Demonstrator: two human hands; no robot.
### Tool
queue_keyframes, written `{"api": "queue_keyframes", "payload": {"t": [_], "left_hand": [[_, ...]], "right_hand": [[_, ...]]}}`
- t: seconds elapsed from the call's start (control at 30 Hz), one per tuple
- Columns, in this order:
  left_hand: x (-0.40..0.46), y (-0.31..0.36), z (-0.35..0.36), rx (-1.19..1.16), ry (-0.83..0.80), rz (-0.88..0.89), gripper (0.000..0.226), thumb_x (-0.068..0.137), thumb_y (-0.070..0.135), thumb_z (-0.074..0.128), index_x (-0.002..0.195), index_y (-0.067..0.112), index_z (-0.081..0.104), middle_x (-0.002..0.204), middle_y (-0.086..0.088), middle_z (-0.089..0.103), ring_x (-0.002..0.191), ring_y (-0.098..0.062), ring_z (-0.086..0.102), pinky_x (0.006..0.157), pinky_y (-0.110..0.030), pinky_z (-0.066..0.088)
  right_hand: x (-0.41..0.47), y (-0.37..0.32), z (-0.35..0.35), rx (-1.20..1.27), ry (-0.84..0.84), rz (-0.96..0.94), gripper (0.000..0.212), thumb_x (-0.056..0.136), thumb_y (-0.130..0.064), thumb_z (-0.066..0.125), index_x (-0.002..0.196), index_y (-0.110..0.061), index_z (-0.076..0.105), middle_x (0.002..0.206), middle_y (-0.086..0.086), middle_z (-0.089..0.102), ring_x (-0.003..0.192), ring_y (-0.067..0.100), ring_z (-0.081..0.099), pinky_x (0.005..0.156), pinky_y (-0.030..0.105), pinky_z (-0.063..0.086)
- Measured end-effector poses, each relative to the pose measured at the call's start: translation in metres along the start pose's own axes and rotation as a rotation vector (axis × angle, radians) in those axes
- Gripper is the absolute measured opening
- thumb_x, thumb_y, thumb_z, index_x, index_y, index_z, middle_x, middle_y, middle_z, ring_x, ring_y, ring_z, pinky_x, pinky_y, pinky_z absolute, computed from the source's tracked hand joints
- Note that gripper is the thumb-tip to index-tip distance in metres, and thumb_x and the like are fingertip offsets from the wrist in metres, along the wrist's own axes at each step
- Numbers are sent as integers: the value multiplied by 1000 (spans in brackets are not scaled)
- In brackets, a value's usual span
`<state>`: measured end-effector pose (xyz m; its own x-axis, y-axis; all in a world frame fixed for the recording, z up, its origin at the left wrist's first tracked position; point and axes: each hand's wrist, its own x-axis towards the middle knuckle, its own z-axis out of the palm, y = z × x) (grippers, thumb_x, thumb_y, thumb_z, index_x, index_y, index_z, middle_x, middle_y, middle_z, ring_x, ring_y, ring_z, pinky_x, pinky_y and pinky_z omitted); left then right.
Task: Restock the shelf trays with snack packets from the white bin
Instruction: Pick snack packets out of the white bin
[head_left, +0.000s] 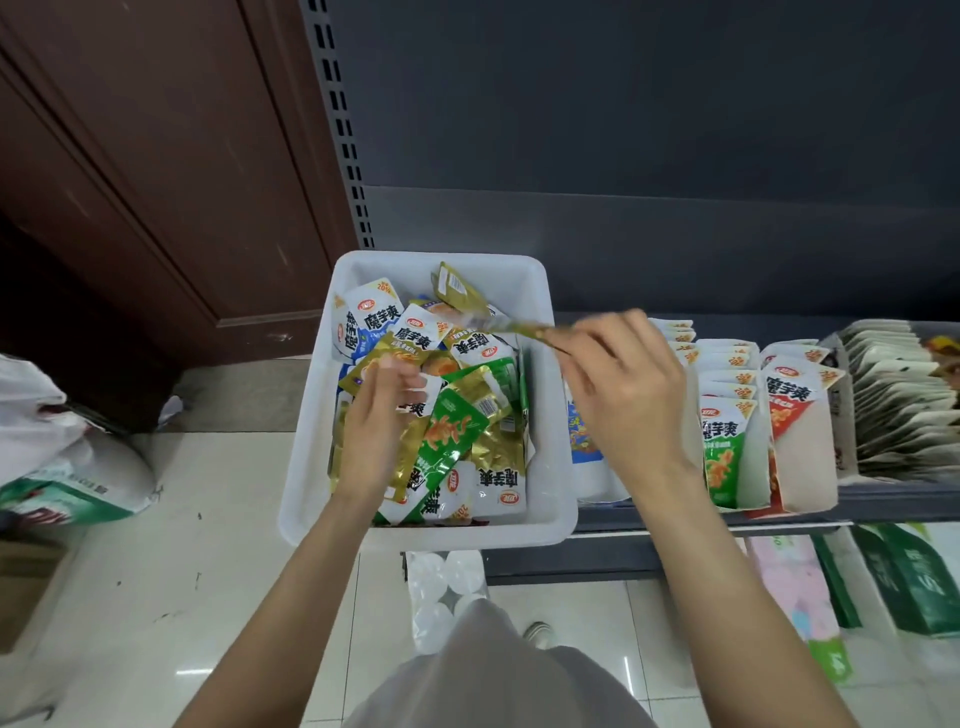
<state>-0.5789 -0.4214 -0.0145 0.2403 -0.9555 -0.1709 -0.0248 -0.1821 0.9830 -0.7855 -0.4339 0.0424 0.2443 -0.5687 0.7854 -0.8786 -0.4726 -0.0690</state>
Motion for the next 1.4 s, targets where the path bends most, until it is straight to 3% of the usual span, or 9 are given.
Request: {"api": "queue_keyframes", "payload": {"t": [0.17, 0.23, 0.3, 0.5, 0.63, 0.8, 1.0, 1.17, 1.4], "left_hand": [[-18, 40, 26, -226, -254, -6, 58, 83, 55, 41, 126, 17, 47, 112, 0, 66, 93, -19, 69, 76, -30, 56], [-25, 49, 42, -270, -317, -5, 40, 87, 43, 49, 121, 22, 47, 108, 1, 65, 91, -17, 70, 72, -26, 56], [-29, 53, 58, -283, -301, 12, 19, 92, 24, 55, 110, 28, 50, 103, -1, 66, 90, -14, 69, 69, -25, 55], [-15, 43, 100, -51, -359, 257, 36, 87, 5, 63, 111, 28, 49, 105, 8, 65, 97, -4, 64, 78, -27, 55], [-13, 39, 145, 216, -568, 283, 39, 87, 10, 64, 118, 23, 45, 101, 15, 64, 91, -9, 67, 78, -34, 57], [-4, 32, 192, 364, -627, 389, 40, 88, 16, 63, 118, 24, 38, 109, 3, 68, 83, -14, 69, 70, -44, 57], [8, 16, 203, 572, -506, 522, 37, 88, 22, 64, 121, 17, 47, 100, 1, 69, 82, -14, 66, 70, -40, 55], [19, 12, 195, 712, -304, 774, 19, 84, 17, 66, 102, 21, 62, 87, 9, 68, 82, -11, 61, 68, -35, 54], [26, 8, 196, 820, -209, 856, 22, 84, 17, 64, 106, 18, 63, 98, 1, 66, 90, -19, 58, 74, -27, 44]], "right_hand": [[-29, -6, -6, -25, 146, 31, 11, 85, -3, 69, 76, -6, 74, 71, 5, 66, 62, 18, 50, 51, 22, 38], [-37, -8, -5, -32, 135, 25, 8, 83, -2, 70, 78, -7, 74, 71, 4, 65, 65, 16, 48, 52, 21, 38], [-46, -8, -5, -9, 98, 21, 8, 84, -3, 69, 84, -7, 75, 74, 5, 66, 69, 15, 50, 53, 22, 42], [-70, 15, -26, 333, -172, 243, 28, 93, -31, 57, 108, -10, 70, 98, 3, 66, 87, 14, 59, 74, 23, 50], [-71, 60, -49, 351, -154, 704, 50, 88, -28, 64, 135, -22, 48, 111, -3, 57, 79, 6, 58, 67, 13, 46], [-44, 112, -67, 338, -329, 671, 90, 83, -17, 71, 144, -44, 11, 108, -17, 52, 66, 6, 59, 63, 9, 44], [-37, 148, -45, 214, -533, 479, 29, 87, -24, 65, 113, -24, 52, 95, -6, 63, 71, 13, 64, 66, 31, 49], [-61, 159, -9, 33, -605, 422, 19, 87, -26, 65, 102, -16, 60, 97, 1, 62, 76, 24, 64, 68, 36, 48], [-65, 147, 7, -139, -438, 572, 26, 88, -24, 65, 110, -14, 55, 114, 10, 48, 87, 28, 58, 58, 31, 48]]}}
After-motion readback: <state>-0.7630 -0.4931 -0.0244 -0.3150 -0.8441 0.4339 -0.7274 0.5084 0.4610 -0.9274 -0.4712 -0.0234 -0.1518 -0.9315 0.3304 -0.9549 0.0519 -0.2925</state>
